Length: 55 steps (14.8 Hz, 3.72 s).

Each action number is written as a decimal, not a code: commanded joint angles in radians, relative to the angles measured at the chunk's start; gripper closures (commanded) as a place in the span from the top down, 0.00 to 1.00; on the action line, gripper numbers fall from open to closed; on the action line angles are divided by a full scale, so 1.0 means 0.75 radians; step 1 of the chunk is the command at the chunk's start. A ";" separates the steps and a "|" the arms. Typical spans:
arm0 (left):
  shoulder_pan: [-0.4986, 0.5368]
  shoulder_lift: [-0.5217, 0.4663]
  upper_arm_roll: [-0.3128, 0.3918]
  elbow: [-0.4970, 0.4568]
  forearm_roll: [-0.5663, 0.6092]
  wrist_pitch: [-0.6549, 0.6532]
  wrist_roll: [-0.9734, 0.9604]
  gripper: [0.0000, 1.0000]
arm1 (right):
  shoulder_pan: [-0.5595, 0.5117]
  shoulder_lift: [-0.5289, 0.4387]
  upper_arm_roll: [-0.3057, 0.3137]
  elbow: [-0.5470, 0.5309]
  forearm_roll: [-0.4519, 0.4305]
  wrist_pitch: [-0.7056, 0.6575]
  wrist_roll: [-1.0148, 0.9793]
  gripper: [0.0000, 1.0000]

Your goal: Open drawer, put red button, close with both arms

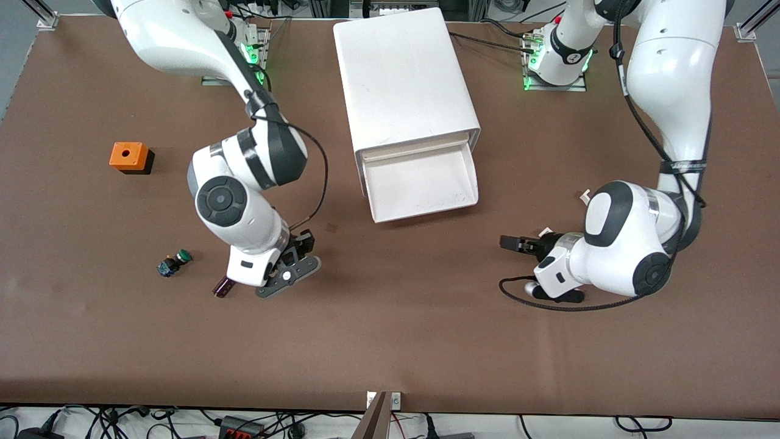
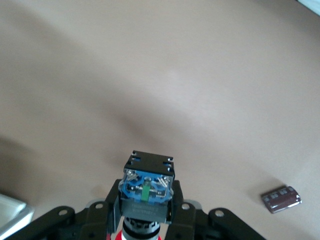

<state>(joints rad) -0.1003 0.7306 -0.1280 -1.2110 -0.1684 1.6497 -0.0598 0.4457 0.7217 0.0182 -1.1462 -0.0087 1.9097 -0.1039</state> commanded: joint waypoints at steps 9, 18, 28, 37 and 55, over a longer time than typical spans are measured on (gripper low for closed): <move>0.086 -0.195 0.095 0.030 0.286 -0.038 0.036 1.00 | 0.295 0.026 0.023 0.213 -0.005 -0.008 0.533 0.00; 0.093 -0.205 0.091 -0.079 0.292 -0.023 0.053 1.00 | 0.342 0.117 0.113 0.209 0.054 0.031 0.623 0.00; 0.101 -0.230 0.091 -0.130 0.294 -0.032 0.063 1.00 | 0.410 0.195 0.109 0.205 0.075 0.025 0.638 0.00; 0.130 -0.262 0.103 -0.138 0.294 -0.062 0.074 1.00 | 0.447 0.214 0.109 0.199 0.069 0.014 0.638 0.19; -0.036 -0.226 -0.024 -0.252 0.231 0.393 -0.501 1.00 | -0.170 -0.091 0.031 0.213 0.038 -0.437 0.442 1.00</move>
<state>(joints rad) -0.0727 0.5709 -0.1432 -1.3383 0.0133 1.8400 -0.3387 0.3714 0.6938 0.0328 -0.9680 0.0333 1.6609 0.2957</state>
